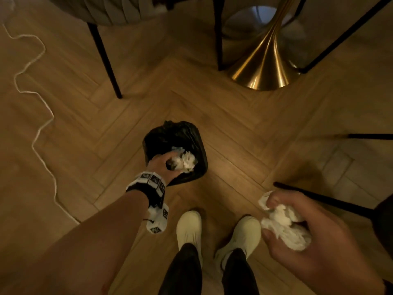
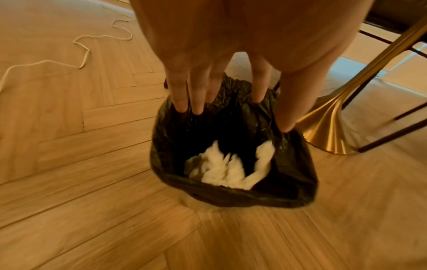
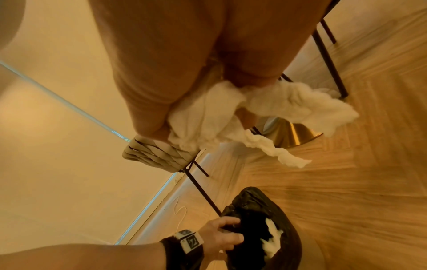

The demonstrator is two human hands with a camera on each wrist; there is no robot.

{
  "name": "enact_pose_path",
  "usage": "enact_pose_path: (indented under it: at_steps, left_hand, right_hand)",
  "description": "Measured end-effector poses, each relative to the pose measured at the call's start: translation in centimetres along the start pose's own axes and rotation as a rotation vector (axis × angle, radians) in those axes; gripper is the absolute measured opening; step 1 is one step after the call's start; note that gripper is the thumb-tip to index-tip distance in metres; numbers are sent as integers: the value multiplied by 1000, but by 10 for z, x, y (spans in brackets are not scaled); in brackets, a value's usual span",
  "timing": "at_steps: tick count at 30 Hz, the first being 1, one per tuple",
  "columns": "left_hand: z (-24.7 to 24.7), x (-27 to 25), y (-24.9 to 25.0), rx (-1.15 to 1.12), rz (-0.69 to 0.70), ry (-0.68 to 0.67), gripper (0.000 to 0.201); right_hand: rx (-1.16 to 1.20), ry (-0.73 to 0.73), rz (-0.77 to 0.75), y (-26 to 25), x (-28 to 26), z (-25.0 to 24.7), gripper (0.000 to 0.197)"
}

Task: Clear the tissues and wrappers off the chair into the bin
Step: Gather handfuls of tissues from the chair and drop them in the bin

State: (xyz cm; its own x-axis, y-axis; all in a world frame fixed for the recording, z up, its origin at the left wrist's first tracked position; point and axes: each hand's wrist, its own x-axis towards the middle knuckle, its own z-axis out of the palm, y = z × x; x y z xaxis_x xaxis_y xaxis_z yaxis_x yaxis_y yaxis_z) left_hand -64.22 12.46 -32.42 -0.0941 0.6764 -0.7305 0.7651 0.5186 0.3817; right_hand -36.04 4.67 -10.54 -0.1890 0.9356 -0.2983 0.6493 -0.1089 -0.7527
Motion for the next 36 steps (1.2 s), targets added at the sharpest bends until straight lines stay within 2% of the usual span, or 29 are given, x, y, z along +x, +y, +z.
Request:
enact_pose_path:
  at_steps: [4, 6, 8, 12, 15, 18, 20, 24, 27, 30, 36]
  left_hand:
    - [-17, -62, -6, -48, 17, -130, 19]
    - [-21, -91, -12, -67, 30, -169, 16]
    - [-24, -115, -27, -86, 6, -152, 21]
    - [-22, -139, -63, -120, -38, -124, 13]
    - [-11, -136, -84, -178, -54, -70, 14]
    - [0, -130, -95, -255, -113, 6, 15]
    - [4, -128, -95, -287, -128, 15, 16]
    - [-9, -135, -72, -244, -50, 17, 18]
    - [-39, -151, -34, -183, 46, -49, 14]
    - [-73, -183, 19, -79, 138, -126, 11]
    - [-111, -258, 132, 122, 325, -222, 18]
  right_hand:
    - [122, -69, -34, -40, 36, 14, 33]
    - [211, -90, -38, -53, 61, 37, 32]
    - [260, -103, 0, -55, 91, 73, 30]
    - [201, -153, 70, -21, 151, 156, 32]
    - [52, -299, 166, 23, 193, 214, 35]
    - [-73, -420, 276, 60, 216, 246, 61]
    - [-75, -431, 288, 68, 215, 247, 68]
    - [-145, -488, 305, 51, 190, 203, 60]
    - [-210, -510, 353, 31, 151, 139, 43]
    - [-215, -466, 410, 8, 91, 54, 33]
    - [-193, -287, 633, -18, -67, -112, 31]
